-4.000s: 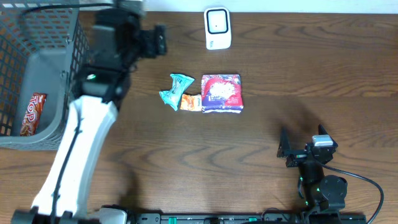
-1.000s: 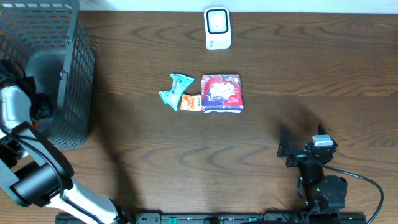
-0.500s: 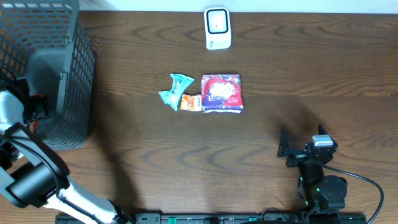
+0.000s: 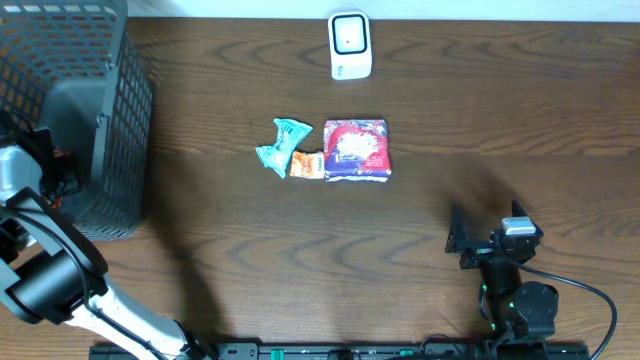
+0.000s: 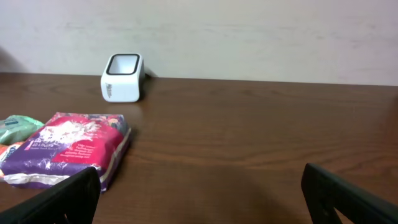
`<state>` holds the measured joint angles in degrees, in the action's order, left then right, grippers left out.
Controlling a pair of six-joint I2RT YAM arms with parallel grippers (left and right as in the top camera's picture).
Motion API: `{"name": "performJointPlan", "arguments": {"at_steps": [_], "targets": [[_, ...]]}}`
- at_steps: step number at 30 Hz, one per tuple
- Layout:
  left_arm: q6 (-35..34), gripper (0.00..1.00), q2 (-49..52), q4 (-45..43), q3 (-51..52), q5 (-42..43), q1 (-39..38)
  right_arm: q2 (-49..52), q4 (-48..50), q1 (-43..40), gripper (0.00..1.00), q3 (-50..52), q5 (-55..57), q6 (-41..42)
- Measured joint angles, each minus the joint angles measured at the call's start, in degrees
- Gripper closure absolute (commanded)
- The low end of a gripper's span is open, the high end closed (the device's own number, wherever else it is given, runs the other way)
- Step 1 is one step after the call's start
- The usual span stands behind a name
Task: Scan the item barcode
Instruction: 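Grasp the red Topic chocolate bar with the left gripper, then lift the Topic bar out of the basket toward the packs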
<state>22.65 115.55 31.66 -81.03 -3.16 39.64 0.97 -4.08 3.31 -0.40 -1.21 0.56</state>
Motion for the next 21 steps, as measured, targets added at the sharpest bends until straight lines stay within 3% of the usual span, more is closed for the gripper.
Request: {"name": "performJointPlan", "arguments": {"at_steps": [1,2,8,14,21], "targets": [[0.26,0.87,0.13,-0.02,0.00,0.00,0.00,0.00,0.02,0.00,0.01,0.00,0.00,0.00],[0.44,0.92,0.17,-0.04,-0.02,0.02,0.02,0.00,0.00,0.00,0.01,0.00,0.00,0.00],[-0.68,0.93,0.28,0.48,-0.11,-0.20,-0.02,0.00,0.02,0.00,0.01,0.00,0.00,0.00],[-8.50,0.93,-1.18,2.14,0.17,0.31,-0.76,0.00,0.00,0.00,0.01,0.00,0.00,0.00],[-21.27,0.93,-13.86,-0.63,1.49,12.70,-3.61,0.00,0.00,0.00,0.01,0.00,0.00,0.00]]}}
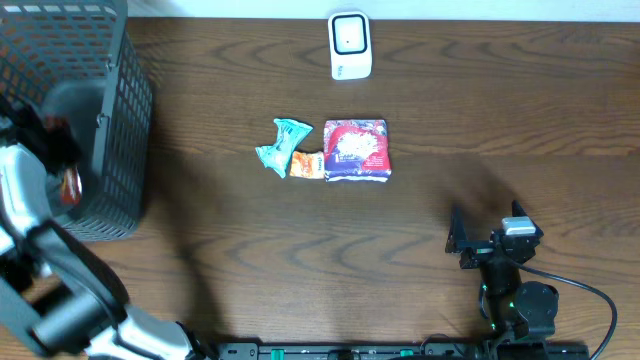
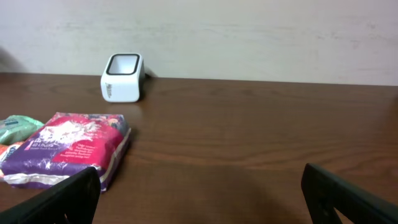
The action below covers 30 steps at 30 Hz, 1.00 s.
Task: Scan the item barcode
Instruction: 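Lift the Topic bar out of the basket toward the packs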
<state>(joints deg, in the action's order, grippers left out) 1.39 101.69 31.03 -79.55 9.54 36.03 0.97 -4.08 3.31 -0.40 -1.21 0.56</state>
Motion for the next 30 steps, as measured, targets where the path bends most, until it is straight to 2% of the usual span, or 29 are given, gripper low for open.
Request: {"name": "performJointPlan", "arguments": {"at_steps": [6,11,17,26,30], "targets": [[-12.96,0.93,-14.95,-7.82,-0.11,14.91,-2.14,0.00,0.02,0.00,0.01,0.00,0.00,0.00],[-19.08,0.93,-23.71,-9.88,-0.11,21.00,-6.51,0.00,0.02,0.00,0.01,0.00,0.00,0.00],[-21.16,0.93,-28.00,-9.88,-0.11,23.17,-14.99,0.00,0.02,0.00,0.01,0.00,0.00,0.00],[-22.01,0.93,-26.08,-9.79,-0.11,23.26,-29.79,0.00,0.00,0.00,0.01,0.00,0.00,0.00],[-22.18,0.93,-24.15,-9.14,-0.11,20.02,-34.32,0.00,0.02,0.00,0.01,0.00,0.00,0.00]]}}
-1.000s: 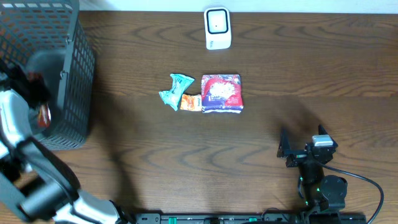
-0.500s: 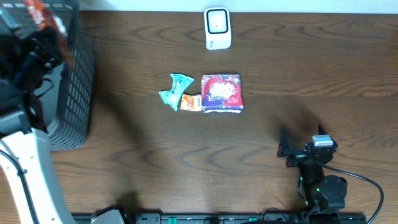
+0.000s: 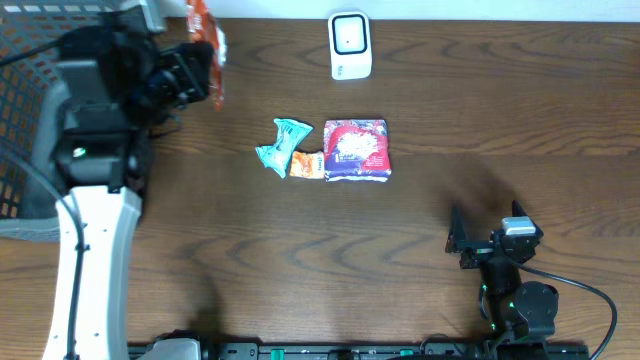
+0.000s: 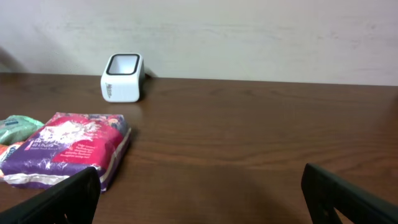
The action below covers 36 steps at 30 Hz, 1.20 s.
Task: Scan the item barcode
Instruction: 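Lift the Topic bar out of the basket toward the packs, then lower the Topic bar left of the wipes pack and release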
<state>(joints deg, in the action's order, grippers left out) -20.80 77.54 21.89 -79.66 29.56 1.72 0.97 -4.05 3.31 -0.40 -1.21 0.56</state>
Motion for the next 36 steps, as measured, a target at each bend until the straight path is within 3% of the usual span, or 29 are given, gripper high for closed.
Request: {"name": "performJointPlan", "arguments": {"at_steps": [9,15,36], "targets": [[-0.02,0.93,7.50,2.34,0.00,-10.19,-7.67,0.00,-0.02,0.00,0.01,0.00,0.00,0.00],[-0.02,0.93,13.44,2.97,0.00,-12.66,-10.21,0.00,-0.02,0.00,0.01,0.00,0.00,0.00],[2.71,0.93,25.35,6.23,0.00,-22.36,-10.95,0.00,-0.02,0.00,0.01,0.00,0.00,0.00]]}}
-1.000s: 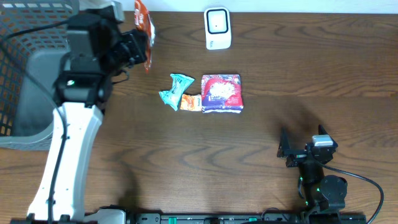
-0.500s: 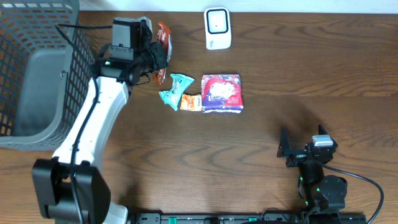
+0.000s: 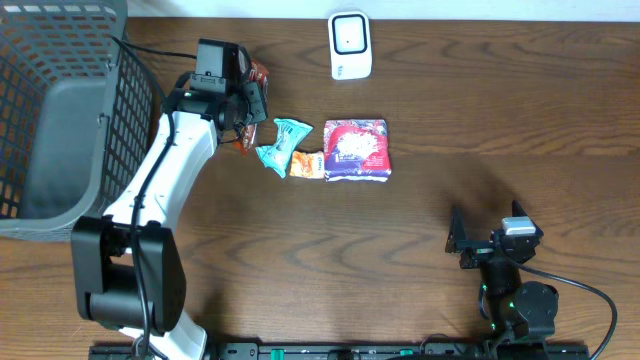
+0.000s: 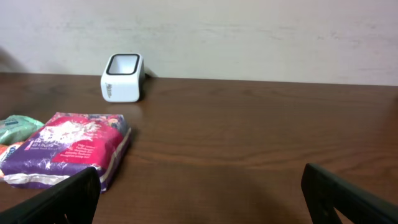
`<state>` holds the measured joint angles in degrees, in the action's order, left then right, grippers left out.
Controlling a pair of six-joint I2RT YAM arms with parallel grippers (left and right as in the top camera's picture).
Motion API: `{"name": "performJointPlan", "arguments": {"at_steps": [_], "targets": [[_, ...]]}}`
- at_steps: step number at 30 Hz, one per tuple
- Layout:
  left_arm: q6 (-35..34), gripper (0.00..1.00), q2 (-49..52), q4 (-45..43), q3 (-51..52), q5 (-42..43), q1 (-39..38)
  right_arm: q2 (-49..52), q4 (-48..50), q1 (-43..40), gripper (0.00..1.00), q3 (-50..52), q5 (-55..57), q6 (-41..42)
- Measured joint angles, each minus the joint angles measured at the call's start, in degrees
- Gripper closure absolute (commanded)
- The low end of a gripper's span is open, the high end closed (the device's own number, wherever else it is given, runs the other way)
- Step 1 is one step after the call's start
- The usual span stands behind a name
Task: Scan the item barcode
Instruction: 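Lower the Topic bar left of the wipes pack and release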
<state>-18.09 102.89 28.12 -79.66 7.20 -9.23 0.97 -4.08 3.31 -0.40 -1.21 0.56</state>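
The white scanner (image 3: 350, 45) stands at the table's back edge and also shows in the right wrist view, scanner (image 4: 123, 77). My left gripper (image 3: 245, 105) is shut on a red and orange snack packet (image 3: 259, 76), held just left of the teal packet (image 3: 280, 145) and well left of the scanner. An orange sachet (image 3: 307, 165) and a purple and pink pack (image 3: 357, 150) lie beside the teal one. My right gripper (image 3: 478, 240) rests open near the front right, nothing between its fingers (image 4: 62, 198). The purple pack (image 4: 68, 148) lies ahead of it to the left.
A dark mesh basket (image 3: 40, 30) with a grey floor fills the back left corner. The left arm reaches from the front left across to the basket's right side. A pale wall rises behind the scanner.
My left gripper with the red packet has gone from the back edge beside the basket's rim to a spot nearer and further right, next to the teal packet. The right arm has not moved.
My left gripper was first down inside the basket, then still there with something red at its fingers. Later it was outside the basket, holding the red packet near the back edge. Now it holds the packet beside the teal one. The right gripper stayed open throughout.
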Motion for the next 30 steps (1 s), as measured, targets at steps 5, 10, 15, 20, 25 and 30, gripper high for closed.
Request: {"name": "performJointPlan", "arguments": {"at_steps": [5,10,15,20,25,30], "targets": [[0.28,0.93,3.08,0.04,0.00,-1.51,0.00,0.00,0.00,0.00,0.01,0.00,0.00,-0.02],[-0.11,0.93,6.82,1.33,0.00,-1.66,-0.28,0.00,0.00,0.00,0.01,0.00,0.00,0.00],[-1.75,0.93,9.55,1.51,0.02,-1.86,-1.18,0.00,0.00,0.00,0.01,0.00,0.00,0.00],[-2.56,0.90,10.21,1.38,0.00,-2.01,-1.86,0.00,0.02,0.00,0.01,0.00,0.00,0.00],[-2.97,0.60,10.21,1.22,0.00,-2.03,-1.90,0.00,0.02,0.00,0.01,0.00,0.00,0.00],[-3.08,0.25,10.05,1.31,-0.39,-2.03,-1.90,0.00,0.02,0.00,0.01,0.00,0.00,0.00]]}}
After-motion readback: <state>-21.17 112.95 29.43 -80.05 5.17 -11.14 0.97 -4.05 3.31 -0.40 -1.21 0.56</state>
